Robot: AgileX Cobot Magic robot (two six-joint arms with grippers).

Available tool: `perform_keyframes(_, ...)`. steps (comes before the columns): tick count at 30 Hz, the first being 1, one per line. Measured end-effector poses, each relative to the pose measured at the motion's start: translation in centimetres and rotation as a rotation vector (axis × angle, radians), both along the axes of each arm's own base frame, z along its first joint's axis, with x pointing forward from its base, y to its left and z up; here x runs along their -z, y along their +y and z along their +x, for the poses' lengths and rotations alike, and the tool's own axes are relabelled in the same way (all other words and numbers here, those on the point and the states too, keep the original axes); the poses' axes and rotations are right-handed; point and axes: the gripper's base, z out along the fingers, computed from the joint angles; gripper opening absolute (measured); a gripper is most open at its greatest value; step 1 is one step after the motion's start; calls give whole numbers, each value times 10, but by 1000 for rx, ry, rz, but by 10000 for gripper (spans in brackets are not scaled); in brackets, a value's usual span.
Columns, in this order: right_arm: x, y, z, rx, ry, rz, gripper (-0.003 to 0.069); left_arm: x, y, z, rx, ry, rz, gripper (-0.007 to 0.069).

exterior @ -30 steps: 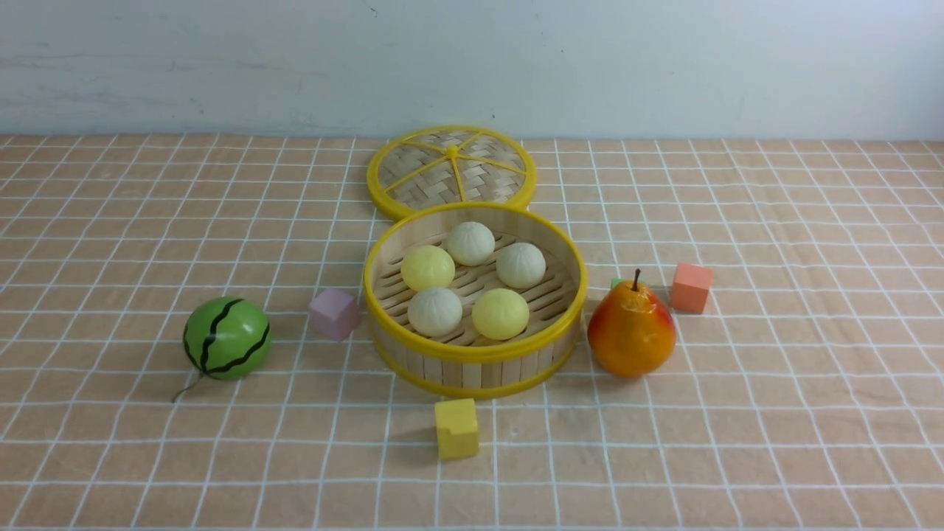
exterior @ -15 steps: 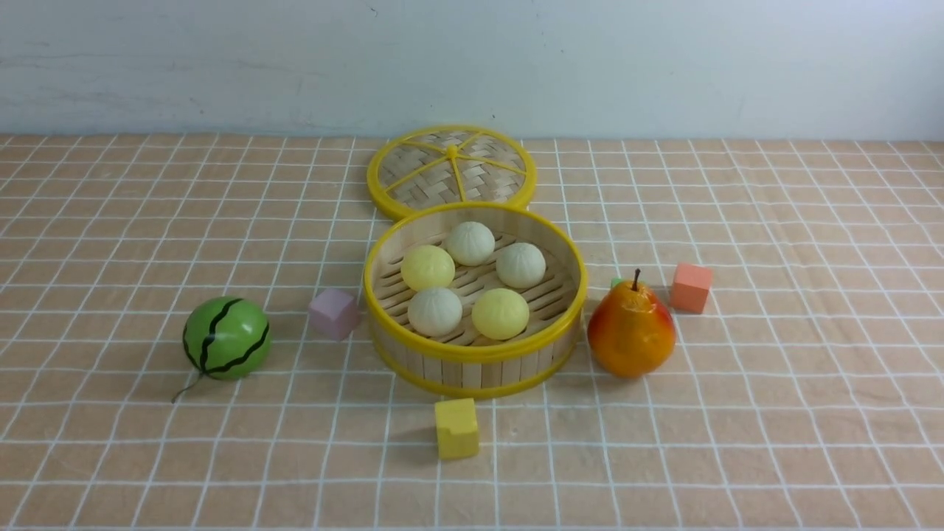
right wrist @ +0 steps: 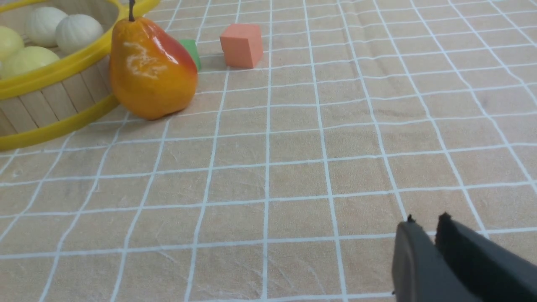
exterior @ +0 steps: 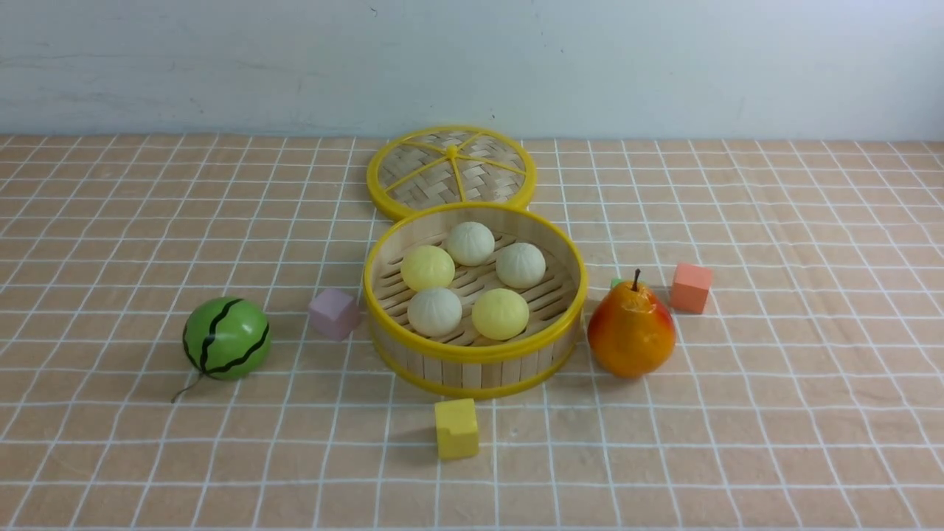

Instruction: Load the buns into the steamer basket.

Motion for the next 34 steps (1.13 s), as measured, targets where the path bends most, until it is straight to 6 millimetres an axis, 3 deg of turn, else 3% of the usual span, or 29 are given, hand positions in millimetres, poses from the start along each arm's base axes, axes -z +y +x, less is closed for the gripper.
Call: perform_keyframes(34,0,0,0,0,0,0,97,0,0,0,0,0,0,-13)
